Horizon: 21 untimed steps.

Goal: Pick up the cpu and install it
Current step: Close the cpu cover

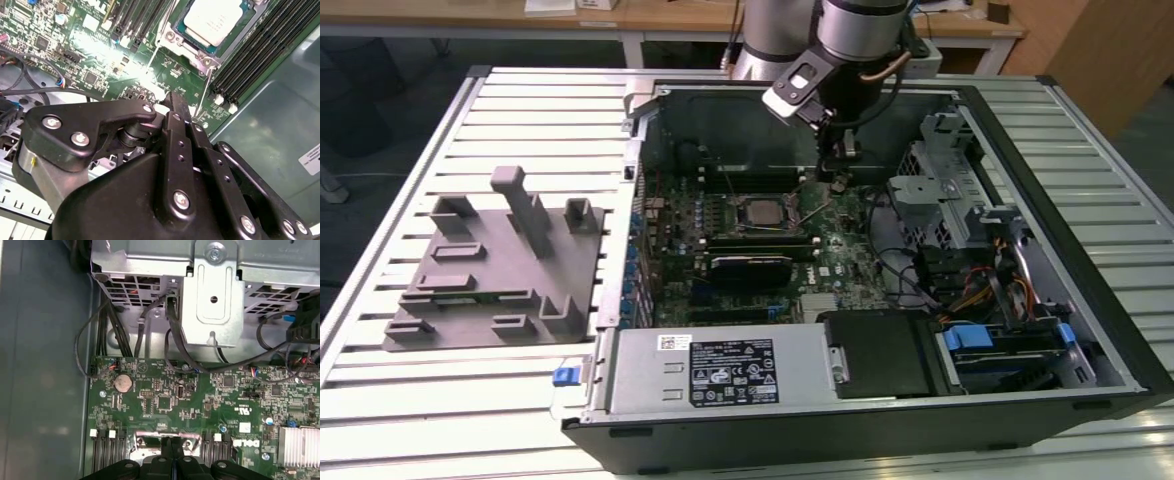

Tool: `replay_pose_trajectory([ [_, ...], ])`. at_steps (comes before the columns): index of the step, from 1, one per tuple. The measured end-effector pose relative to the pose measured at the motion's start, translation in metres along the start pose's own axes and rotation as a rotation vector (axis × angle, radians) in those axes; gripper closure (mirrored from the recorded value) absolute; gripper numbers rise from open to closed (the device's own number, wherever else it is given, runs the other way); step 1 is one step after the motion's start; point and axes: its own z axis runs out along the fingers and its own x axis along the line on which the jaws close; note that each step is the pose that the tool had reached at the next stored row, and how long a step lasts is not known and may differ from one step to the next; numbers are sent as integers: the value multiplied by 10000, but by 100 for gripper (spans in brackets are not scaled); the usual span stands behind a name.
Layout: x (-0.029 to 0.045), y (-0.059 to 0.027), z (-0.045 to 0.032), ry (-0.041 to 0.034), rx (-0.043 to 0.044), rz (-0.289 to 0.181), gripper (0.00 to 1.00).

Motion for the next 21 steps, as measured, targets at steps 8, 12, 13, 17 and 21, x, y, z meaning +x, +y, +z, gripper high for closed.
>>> replay_pose_trajectory([
  [8, 23, 80, 38, 2, 30, -1, 89],
  [12, 24, 118, 47, 1, 42, -1, 89],
  [13, 24, 129, 49, 2, 46, 0, 89],
  [17, 25, 169, 57, 3, 66, -1, 89],
  [21, 28, 198, 67, 3, 83, -1, 89],
])
